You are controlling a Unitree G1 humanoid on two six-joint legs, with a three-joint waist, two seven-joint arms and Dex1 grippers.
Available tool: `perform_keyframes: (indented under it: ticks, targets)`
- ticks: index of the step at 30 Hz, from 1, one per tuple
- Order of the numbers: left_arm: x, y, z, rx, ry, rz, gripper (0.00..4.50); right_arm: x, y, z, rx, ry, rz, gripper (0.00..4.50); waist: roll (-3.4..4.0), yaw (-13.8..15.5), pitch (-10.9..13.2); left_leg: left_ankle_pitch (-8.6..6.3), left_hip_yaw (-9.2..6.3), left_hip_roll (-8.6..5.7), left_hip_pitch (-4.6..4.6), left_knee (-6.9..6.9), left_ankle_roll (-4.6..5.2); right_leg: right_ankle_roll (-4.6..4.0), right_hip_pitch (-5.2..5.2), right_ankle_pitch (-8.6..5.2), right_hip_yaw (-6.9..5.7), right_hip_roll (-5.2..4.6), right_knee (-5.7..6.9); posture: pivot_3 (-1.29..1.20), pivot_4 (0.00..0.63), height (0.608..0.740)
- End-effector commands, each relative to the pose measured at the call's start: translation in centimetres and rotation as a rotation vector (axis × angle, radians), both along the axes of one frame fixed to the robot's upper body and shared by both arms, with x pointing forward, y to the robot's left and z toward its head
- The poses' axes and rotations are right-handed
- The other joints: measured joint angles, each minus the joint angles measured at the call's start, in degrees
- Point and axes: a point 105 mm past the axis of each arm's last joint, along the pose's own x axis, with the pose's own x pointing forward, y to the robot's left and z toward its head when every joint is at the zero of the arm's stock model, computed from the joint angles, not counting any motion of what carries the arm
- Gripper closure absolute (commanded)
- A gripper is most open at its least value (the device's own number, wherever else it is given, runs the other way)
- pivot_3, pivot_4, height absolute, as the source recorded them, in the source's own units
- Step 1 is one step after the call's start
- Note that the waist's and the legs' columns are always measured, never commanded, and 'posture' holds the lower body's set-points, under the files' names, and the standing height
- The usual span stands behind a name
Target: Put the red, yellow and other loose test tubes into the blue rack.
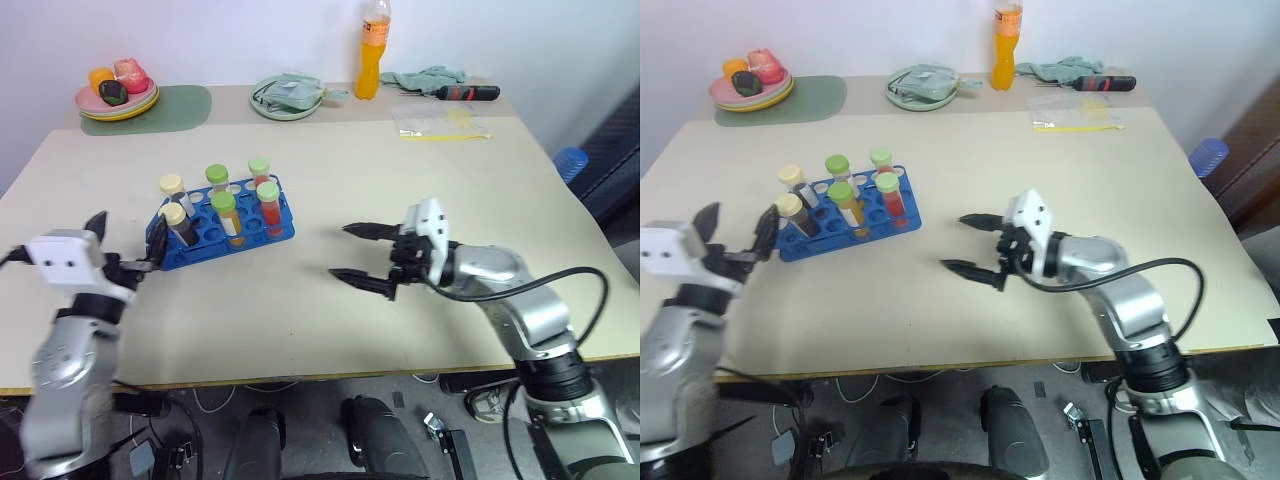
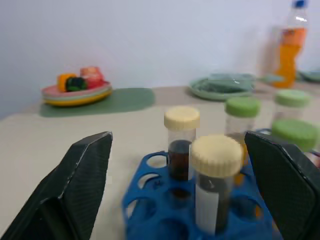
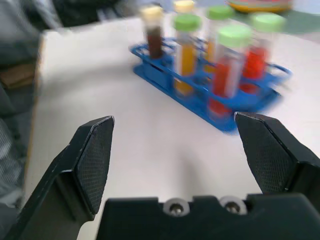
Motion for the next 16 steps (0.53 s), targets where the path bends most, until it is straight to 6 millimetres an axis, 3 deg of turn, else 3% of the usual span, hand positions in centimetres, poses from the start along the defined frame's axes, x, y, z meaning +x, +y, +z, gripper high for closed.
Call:
perform_keyframes:
  ticks: [1,6,16]
  targets:
    - [-2.3,-0.4,0.0,0.067,0.108,-0.108,0.19,0.8,-3.1,0.7,-0.011,-0.011,-0.081,0.22,0.03,0.02,-0.01,0.0,0.01,0.0,0.01,-0.01,0.0,-0.01,0.01,0.0,0.0,0.0,-0.01,0.0,0.15,0.74]
    - [-4.5,0.8,-4.3,0.137,0.371,-0.149,0.19,2.5,-6.9,-0.1,-0.078,-0.008,-0.199,0.22,0.03,-0.08,0.0,0.0,0.07,0.01,0.05,-0.02,0.01,-0.16,0.03,-0.1,0.03,0.06,-0.06,0.0,0.15,0.74]
    - [-4.5,0.9,-6.5,0.138,0.427,-0.121,0.19,2.7,-7.5,-1.8,-0.121,-0.005,-0.215,0.22,0.05,-0.04,0.02,-0.01,0.11,0.01,0.04,-0.02,0.02,-0.15,0.01,-0.1,0.09,0.06,-0.08,0.0,0.15,0.74]
